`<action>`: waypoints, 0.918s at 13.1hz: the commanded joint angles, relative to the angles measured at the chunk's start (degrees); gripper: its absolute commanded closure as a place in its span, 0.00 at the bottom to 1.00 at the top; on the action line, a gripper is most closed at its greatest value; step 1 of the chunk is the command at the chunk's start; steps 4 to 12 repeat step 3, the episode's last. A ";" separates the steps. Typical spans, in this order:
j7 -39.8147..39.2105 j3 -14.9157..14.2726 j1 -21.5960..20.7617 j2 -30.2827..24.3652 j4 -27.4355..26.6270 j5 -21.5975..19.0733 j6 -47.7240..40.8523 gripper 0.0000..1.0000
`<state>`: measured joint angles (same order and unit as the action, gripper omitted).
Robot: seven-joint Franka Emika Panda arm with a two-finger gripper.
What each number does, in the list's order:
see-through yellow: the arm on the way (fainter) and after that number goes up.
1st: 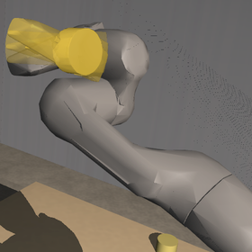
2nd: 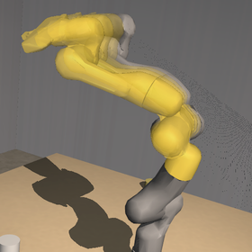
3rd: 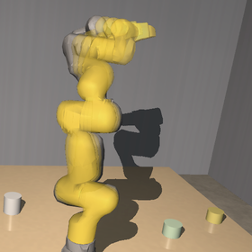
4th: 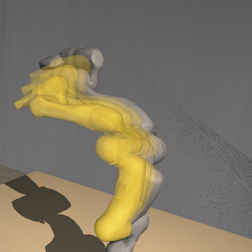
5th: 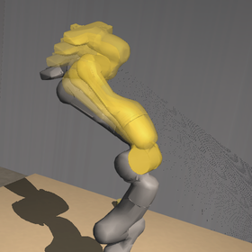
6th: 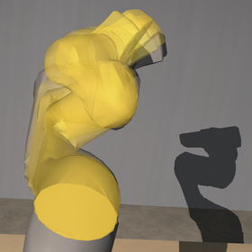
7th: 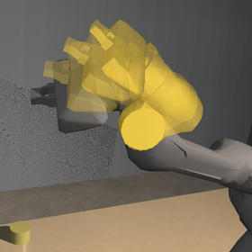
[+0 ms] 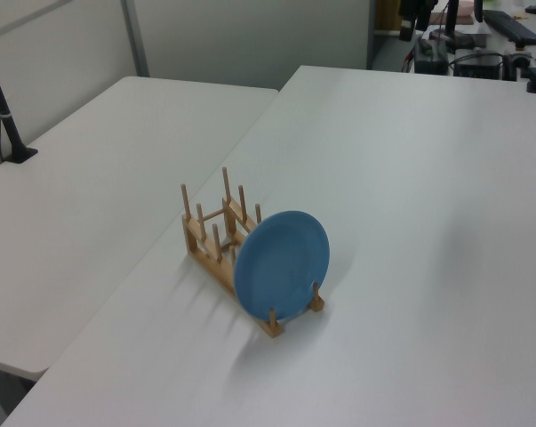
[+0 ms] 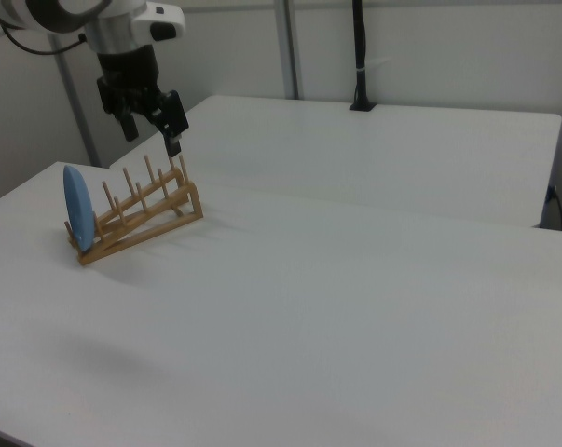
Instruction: Place plate in plate rack
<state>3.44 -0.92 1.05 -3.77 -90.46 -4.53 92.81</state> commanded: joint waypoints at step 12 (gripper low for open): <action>-2.21 -0.39 -0.43 -0.36 -1.74 -0.30 1.58 0.00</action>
